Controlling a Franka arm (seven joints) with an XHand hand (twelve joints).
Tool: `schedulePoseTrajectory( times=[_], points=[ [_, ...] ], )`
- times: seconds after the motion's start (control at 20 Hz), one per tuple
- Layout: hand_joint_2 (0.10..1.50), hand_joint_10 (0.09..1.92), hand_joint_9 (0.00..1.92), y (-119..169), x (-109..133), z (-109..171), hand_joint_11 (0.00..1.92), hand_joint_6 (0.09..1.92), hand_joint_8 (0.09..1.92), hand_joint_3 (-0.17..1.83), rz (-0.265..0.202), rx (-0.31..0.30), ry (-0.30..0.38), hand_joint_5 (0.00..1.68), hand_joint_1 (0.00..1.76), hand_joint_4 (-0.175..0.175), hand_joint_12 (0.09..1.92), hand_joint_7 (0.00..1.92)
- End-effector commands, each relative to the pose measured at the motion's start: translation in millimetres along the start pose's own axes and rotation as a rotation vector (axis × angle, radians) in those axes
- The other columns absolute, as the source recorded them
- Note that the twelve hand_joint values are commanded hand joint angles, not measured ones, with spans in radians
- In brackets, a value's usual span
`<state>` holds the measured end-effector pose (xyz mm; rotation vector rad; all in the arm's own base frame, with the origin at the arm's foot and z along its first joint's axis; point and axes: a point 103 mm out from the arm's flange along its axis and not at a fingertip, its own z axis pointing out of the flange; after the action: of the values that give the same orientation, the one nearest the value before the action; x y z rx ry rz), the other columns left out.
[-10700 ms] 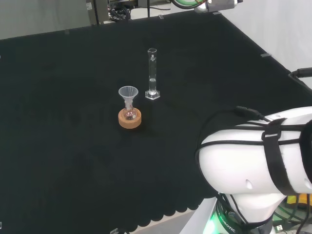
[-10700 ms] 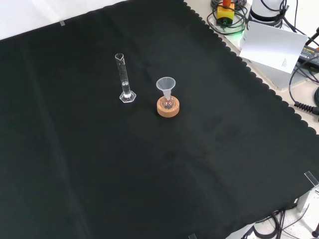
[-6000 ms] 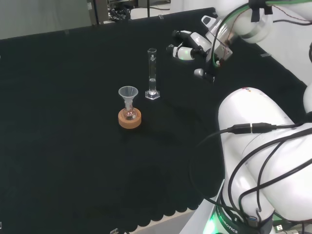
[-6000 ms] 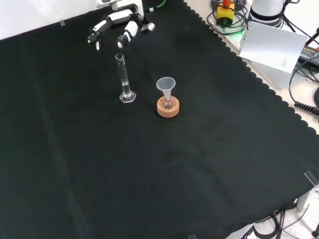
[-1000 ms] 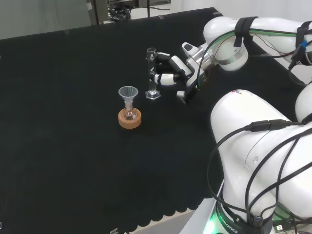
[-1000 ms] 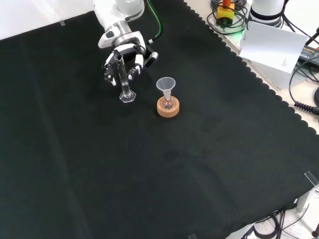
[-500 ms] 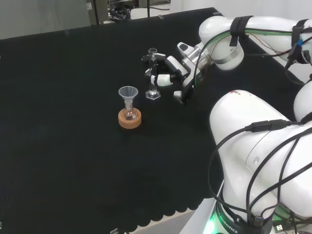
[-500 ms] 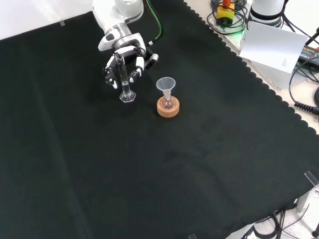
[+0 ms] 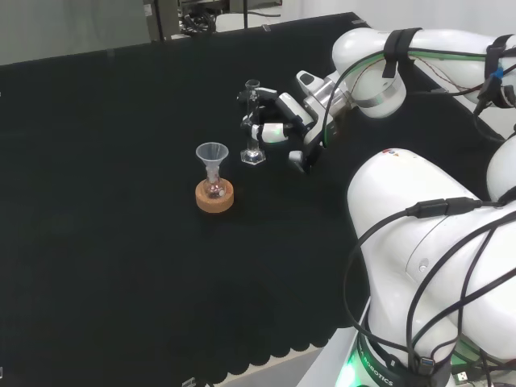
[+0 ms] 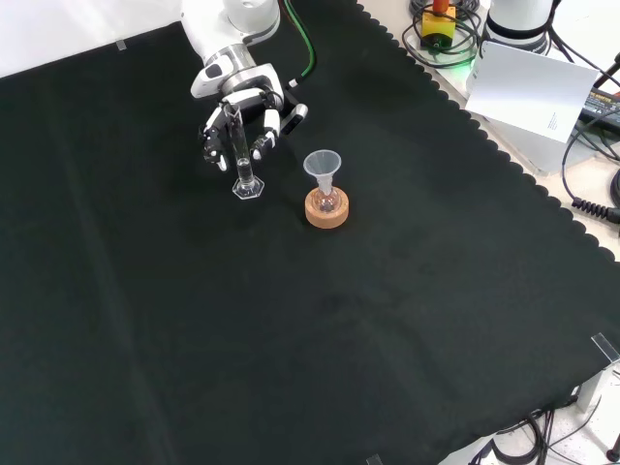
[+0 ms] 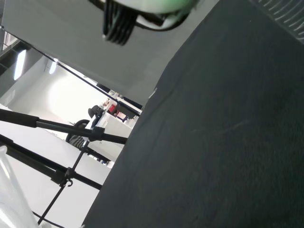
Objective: Pick up the graduated cylinder.
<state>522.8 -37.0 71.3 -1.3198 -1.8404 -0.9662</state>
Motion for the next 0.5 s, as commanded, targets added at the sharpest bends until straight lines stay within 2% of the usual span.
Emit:
schedulePoseTrajectory(
  times=[0.05, 0.5],
  points=[
    [0.72, 0.36, 0.99, -0.7, -0.3, -0.1, 0.83, 0.56, 0.63, 0.55, 0.002, -0.007, 0.000, 0.56, 0.98, 0.006, 1.07, 0.62],
    [0.75, 0.33, 1.03, -2.6, -2.2, -1.7, 0.88, 0.53, 0.64, 0.47, 0.009, -0.012, -0.023, 0.55, 0.91, -0.002, 1.04, 0.64]
  ],
)
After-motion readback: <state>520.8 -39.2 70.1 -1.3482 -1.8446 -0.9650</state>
